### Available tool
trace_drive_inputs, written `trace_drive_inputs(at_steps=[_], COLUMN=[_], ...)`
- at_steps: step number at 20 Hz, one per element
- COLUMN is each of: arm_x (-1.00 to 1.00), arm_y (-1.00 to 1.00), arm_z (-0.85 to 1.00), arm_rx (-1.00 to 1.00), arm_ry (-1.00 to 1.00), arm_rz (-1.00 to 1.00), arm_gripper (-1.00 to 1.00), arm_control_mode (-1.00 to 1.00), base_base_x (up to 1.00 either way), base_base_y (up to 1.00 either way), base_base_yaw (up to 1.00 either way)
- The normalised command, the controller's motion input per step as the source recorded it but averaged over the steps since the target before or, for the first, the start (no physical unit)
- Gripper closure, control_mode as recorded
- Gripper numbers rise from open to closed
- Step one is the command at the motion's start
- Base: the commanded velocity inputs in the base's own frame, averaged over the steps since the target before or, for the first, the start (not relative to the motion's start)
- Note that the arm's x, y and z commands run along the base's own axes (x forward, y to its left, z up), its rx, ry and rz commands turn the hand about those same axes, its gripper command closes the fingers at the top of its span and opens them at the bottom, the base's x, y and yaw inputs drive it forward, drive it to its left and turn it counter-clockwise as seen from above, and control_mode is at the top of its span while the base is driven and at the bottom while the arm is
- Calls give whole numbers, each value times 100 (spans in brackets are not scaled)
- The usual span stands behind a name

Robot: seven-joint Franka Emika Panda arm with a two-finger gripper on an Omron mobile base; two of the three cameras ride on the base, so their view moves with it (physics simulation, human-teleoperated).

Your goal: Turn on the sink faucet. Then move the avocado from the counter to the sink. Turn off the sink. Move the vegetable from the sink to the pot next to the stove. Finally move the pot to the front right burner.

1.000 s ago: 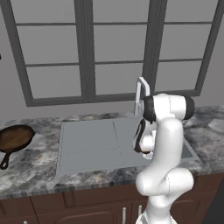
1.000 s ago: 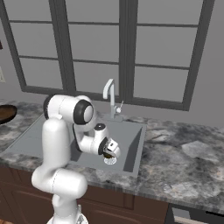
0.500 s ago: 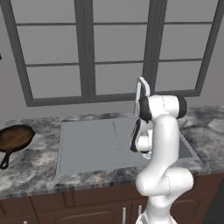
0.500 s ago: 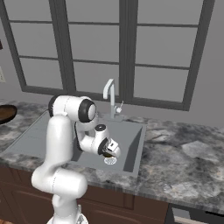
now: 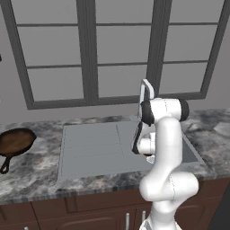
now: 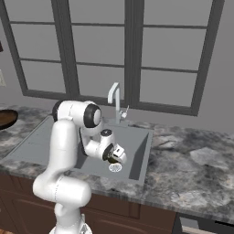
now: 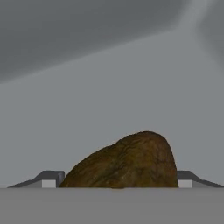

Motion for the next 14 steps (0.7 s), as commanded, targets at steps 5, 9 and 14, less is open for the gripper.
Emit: trace_drive_inputs(at_steps=[5,9,14], arm_x=[-10,-40,-51], arm_y=[0,-2,0], arm_z=[10,56,78], arm_rx=[0,0,0], arm_ry=[-1,-9,-8], arm_rz=[-1,-6,-7], arm_gripper=[100,100,100], arm_control_mode=[-100,-100,-100], base_base_x=[0,0,0], base_base_y=[0,0,0], base_base_yaw=[0,0,0])
